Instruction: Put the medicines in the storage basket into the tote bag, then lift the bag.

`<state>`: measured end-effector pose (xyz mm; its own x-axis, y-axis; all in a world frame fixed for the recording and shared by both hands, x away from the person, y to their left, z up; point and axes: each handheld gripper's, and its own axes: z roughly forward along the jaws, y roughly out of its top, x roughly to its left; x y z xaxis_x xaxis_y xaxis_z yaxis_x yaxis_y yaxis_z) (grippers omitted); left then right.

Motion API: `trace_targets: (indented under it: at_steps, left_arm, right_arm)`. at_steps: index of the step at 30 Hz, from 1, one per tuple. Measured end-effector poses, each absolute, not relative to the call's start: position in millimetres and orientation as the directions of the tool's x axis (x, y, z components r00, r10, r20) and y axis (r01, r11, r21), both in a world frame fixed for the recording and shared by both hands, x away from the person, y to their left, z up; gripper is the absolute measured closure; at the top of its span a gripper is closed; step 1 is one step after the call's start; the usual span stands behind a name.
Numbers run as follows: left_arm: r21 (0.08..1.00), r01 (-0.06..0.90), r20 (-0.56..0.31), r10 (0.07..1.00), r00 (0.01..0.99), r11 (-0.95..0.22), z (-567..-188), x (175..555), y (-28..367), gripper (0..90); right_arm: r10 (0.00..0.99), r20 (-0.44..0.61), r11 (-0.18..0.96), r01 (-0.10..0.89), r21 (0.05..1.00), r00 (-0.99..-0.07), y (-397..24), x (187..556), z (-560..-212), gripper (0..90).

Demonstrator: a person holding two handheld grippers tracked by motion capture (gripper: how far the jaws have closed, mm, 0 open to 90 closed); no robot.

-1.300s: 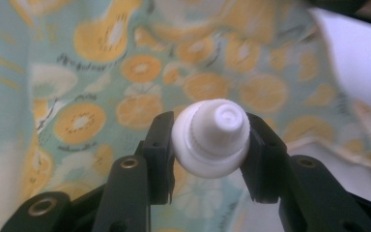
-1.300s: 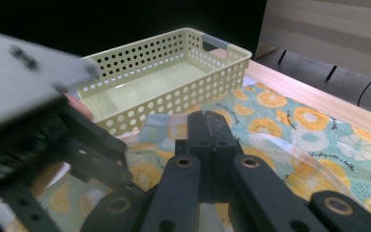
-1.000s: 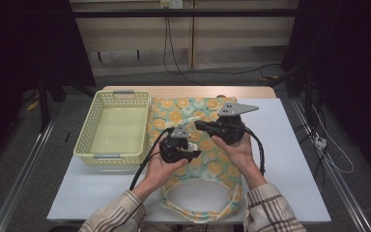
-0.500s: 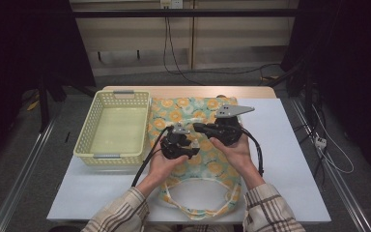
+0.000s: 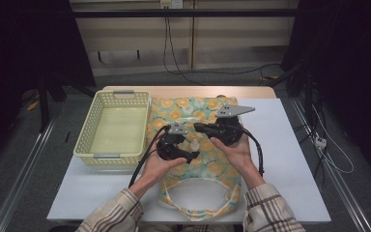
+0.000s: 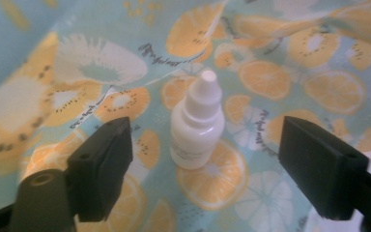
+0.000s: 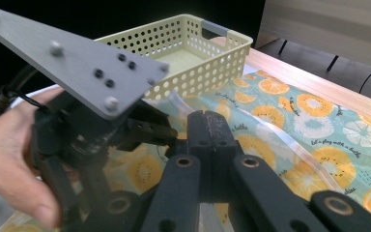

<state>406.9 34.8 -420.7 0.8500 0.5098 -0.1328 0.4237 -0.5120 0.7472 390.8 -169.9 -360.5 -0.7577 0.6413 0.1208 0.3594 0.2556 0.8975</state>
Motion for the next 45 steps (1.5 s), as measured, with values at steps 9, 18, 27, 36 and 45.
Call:
trace_targets:
  at_steps: [9, 18, 27, 36, 45]
  left_arm:
    - [0.754, 0.39, -0.141, 0.451, 0.882, -0.528, -407.6, 395.5, 42.0, 10.5]
    - [0.78, 0.334, -0.106, 0.414, 0.904, -0.53, -389.9, 380.6, 53.8, 10.9]
    - [0.779, 0.267, -0.061, 0.355, 0.933, -0.568, -380.0, 361.1, 60.0, 11.3]
    - [0.761, 0.252, -0.05, 0.333, 0.941, -0.597, -395.0, 352.1, 63.9, 10.3]
    - [0.701, 0.226, -0.041, 0.278, 0.96, -0.677, -422.1, 344.9, 61.8, 14.0]
  right_arm:
    - [0.648, 0.123, 0.251, 0.363, 0.897, -0.752, -171.6, 390.9, -361.5, 90.0]
    - [0.653, 0.127, 0.245, 0.367, 0.897, -0.746, -173.2, 392.6, -362.4, 90.0]
    - [0.654, 0.133, 0.247, 0.377, 0.893, -0.745, -173.3, 394.9, -366.0, 90.0]
    - [0.652, 0.127, 0.258, 0.377, 0.889, -0.747, -172.2, 393.6, -367.7, 90.0]
    - [0.643, 0.132, 0.267, 0.382, 0.885, -0.754, -167.9, 394.4, -371.4, 90.0]
